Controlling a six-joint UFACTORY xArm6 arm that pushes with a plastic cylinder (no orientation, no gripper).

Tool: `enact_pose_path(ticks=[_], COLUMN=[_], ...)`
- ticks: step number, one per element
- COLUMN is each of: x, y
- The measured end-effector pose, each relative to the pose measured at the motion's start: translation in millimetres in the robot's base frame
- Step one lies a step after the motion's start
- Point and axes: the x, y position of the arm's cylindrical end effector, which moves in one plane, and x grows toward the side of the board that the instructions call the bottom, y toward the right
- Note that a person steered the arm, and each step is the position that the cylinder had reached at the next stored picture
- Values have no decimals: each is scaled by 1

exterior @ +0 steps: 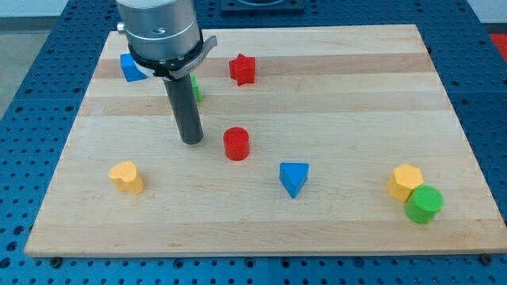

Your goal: Point your arm towards the red circle

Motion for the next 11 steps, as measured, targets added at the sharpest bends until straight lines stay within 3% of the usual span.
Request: enact_pose_path(ticks=[3, 5, 6, 7, 11], x=[14, -32, -31, -24, 14], y=[0, 52, 46, 16, 18])
